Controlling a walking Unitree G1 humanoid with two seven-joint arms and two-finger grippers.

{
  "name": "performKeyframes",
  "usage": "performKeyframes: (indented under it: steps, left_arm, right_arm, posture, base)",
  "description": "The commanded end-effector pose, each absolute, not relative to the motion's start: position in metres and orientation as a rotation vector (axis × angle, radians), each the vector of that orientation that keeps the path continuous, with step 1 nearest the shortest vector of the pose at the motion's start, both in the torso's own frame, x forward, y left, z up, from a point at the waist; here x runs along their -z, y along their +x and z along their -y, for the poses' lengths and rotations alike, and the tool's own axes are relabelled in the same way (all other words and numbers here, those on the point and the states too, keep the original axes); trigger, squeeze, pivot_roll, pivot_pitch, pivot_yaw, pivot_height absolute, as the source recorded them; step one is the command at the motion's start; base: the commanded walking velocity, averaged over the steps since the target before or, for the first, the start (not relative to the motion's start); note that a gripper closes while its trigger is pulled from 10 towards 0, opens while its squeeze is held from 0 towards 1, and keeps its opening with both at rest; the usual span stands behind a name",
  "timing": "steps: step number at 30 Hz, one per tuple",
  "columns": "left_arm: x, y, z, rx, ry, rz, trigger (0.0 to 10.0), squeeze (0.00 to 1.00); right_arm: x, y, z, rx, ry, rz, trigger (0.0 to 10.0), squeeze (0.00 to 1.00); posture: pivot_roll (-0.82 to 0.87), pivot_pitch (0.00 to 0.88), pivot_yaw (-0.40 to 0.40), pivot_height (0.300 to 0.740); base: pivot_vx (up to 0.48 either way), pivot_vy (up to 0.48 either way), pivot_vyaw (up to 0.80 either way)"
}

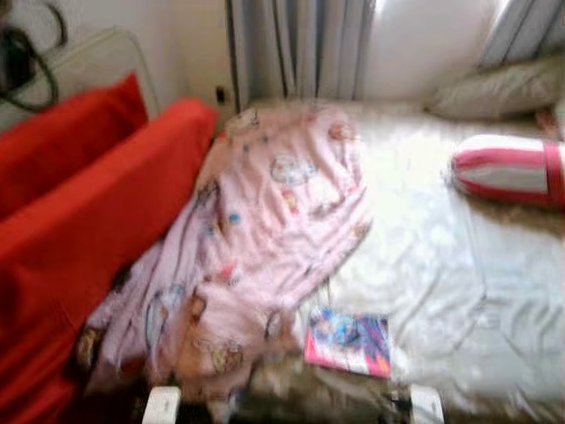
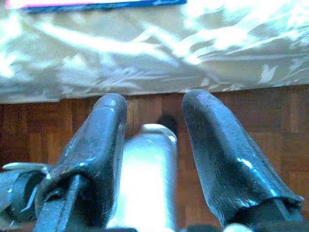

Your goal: Clean up the room

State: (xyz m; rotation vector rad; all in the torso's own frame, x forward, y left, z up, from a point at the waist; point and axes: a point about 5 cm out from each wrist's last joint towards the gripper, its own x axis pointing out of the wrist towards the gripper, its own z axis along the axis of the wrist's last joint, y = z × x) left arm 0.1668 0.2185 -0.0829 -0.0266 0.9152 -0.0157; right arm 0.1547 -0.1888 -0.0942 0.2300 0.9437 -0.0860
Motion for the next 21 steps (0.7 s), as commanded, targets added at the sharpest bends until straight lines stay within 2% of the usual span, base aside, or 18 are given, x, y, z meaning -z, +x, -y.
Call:
performKeyframes:
  steps: [1,4,6,11,16,21]
  left_arm:
    - [0.085,0.165,-0.213,0.021,-0.049,-0.913,10.0,0.00]
    - [0.082,0.171,-0.212,0.019,-0.059,-0.886,10.0,0.00]
    - [0.075,0.184,-0.210,0.014,-0.087,-0.819,10.0,0.00]
    - [0.067,0.195,-0.210,0.026,-0.088,-0.741,10.0,0.00]
    - [0.031,0.234,-0.213,0.061,-0.094,-0.442,10.0,0.00]
    - [0.006,0.249,-0.214,0.072,-0.093,-0.266,10.0,0.00]
  right_arm:
    - [0.092,0.156,0.199,0.108,0.218,-0.931,10.0,0.00]
    - [0.088,0.162,0.206,0.116,0.220,-0.897,10.0,0.00]
    - [0.079,0.173,0.223,0.106,0.197,-0.844,10.0,0.00]
    - [0.069,0.188,0.229,0.103,0.190,-0.768,10.0,0.00]
    - [0.041,0.221,0.234,0.107,0.179,-0.521,10.0,0.00]
    - [0.025,0.234,0.225,0.062,0.174,-0.360,10.0,0.00]
  posture:
    - [0.02,0.040,-0.003,0.740]
    - [0.01,0.035,-0.007,0.740]
    - [0.01,0.031,-0.012,0.740]
    - [0.01,0.029,-0.015,0.740]
    - [0.00,0.028,-0.012,0.740]
    - [0.01,0.021,-0.001,0.740]
  base:
    - [0.341,0.000,0.00]
    - [0.114,0.000,0.00]
    - [0.000,0.000,0.00]
    - [0.000,0.000,0.00]
    - [0.000,0.000,0.00]
    - [0.000,0.000,0.00]
